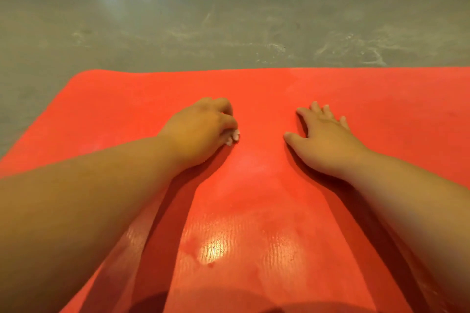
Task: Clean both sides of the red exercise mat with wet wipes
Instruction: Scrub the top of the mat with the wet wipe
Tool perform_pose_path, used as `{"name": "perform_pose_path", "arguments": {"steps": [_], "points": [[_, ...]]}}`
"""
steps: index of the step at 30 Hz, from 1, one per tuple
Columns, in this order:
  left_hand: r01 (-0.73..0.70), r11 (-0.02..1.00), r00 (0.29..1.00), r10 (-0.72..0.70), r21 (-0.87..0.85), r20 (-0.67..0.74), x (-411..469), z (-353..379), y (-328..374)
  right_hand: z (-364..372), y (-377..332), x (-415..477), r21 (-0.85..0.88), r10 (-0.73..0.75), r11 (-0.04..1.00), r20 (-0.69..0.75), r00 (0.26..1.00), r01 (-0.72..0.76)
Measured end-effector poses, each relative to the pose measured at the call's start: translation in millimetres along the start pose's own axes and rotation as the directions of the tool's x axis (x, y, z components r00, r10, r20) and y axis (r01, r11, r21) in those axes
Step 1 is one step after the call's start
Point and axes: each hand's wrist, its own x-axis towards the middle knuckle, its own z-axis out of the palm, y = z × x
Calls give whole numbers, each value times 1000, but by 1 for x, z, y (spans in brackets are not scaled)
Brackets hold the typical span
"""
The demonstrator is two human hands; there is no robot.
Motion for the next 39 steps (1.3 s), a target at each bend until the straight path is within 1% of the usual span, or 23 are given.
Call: {"name": "perform_pose_path", "arguments": {"steps": [1,3,5,6,7,9,11,12,14,15,16,17,19,21,23,25,27,29,31,32,34,37,39], "points": [[35,998,999,-35,51,-1,0,0,-12,-2,2,0,-12,-3,1000,36,999,3],[265,952,964,-267,155,-7,-7,-4,-45,-5,5,2,-21,-9,1000,109,994,11],[564,797,820,-572,217,-30,-17,-9,-74,-7,5,4,-29,-11,999,151,988,16],[658,722,743,-668,214,-33,-19,-8,-78,-8,4,6,-39,-10,999,162,987,17],[703,686,703,-711,185,-37,-16,-5,-73,-7,3,7,-46,-7,999,172,985,15],[702,708,712,-699,78,-62,1,4,-41,-9,2,9,-43,-7,999,195,981,16],[628,773,772,-633,-83,-56,18,10,5,-13,5,10,-22,-29,999,217,976,35],[545,826,831,-555,-146,-37,22,10,28,-16,7,9,-8,-45,999,230,972,48],[288,934,956,-294,-212,6,22,4,63,-20,13,7,-6,-82,996,252,964,86],[159,967,987,-159,-198,11,21,2,62,-21,15,7,-18,-96,994,257,962,104],[93,984,996,-91,-151,18,20,0,50,-20,16,6,-27,-103,993,261,960,115],[116,991,993,-114,-67,32,20,-3,28,-20,16,6,-31,-105,993,263,959,117],[351,932,934,-355,92,34,17,-8,-23,-19,15,7,-31,-98,993,267,959,110],[612,784,790,-613,103,-27,4,-12,-52,-18,14,8,-28,-93,994,275,957,104],[708,706,704,-702,29,-104,-3,-5,-40,-17,15,10,-28,-92,994,276,957,104],[673,737,726,-673,-53,-142,11,7,-9,-19,14,12,-21,-89,995,281,955,99],[530,835,833,-545,-147,-92,36,17,30,-20,12,13,-7,-83,996,291,953,89],[276,936,957,-288,-218,-24,55,20,70,-21,12,14,-1,-85,996,286,955,89],[67,988,997,-71,-139,-23,57,19,80,-19,13,14,0,-87,996,277,957,90],[66,994,998,-68,-88,-17,54,16,66,-18,13,14,-2,-83,996,274,958,87],[209,977,978,-209,49,-1,42,11,17,-17,13,15,-10,-77,997,267,961,83],[515,833,855,-517,201,-45,2,-8,-55,-18,12,15,-15,-77,996,270,960,84],[613,772,788,-613,165,-62,-16,-9,-57,-18,11,15,-17,-77,996,279,957,85]]}}
